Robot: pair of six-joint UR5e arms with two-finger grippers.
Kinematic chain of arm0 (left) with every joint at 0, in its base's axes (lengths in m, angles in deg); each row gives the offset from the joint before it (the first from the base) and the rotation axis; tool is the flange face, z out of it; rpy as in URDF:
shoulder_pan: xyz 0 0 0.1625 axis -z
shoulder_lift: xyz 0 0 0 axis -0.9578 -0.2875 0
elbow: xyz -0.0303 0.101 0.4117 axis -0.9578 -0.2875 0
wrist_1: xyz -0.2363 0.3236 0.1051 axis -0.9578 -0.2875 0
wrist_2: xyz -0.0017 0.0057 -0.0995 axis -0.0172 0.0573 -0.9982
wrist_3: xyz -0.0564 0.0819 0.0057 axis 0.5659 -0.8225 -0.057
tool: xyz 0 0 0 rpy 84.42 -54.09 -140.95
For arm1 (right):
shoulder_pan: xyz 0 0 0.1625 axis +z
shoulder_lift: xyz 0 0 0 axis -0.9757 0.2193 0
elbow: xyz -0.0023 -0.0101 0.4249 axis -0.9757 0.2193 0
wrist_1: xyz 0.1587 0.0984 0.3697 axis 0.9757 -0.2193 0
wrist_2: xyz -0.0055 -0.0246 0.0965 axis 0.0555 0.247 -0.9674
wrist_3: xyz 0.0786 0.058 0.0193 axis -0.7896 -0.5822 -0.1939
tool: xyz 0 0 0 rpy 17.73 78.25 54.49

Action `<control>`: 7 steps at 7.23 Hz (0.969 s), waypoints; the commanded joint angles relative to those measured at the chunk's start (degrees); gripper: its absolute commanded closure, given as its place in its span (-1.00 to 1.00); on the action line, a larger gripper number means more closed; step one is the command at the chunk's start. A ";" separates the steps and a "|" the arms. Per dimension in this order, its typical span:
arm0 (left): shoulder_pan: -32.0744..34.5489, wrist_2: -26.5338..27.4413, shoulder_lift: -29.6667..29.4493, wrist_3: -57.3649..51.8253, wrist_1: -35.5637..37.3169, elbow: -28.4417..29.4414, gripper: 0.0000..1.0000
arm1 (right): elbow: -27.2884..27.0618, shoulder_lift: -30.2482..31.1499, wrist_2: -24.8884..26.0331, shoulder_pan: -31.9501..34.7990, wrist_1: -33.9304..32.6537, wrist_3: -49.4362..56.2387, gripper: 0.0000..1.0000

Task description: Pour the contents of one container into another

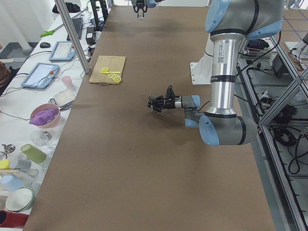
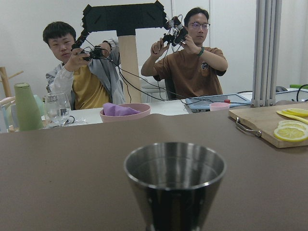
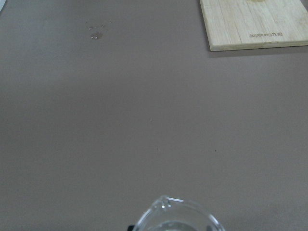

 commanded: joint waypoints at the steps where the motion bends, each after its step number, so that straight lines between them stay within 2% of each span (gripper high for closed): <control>1: -0.31 0.00 0.17 1.91 0.16 0.20 1.00 | -1.74 0.19 0.28 0.33 0.16 -4.54 1.00; 5: -0.83 -0.35 0.08 1.92 -0.19 0.38 1.00 | -9.73 0.54 5.81 -0.19 0.16 -16.14 1.00; 7: -1.36 -0.43 -0.01 1.92 -0.28 0.73 1.00 | -15.78 3.59 9.40 -2.38 0.16 -21.16 1.00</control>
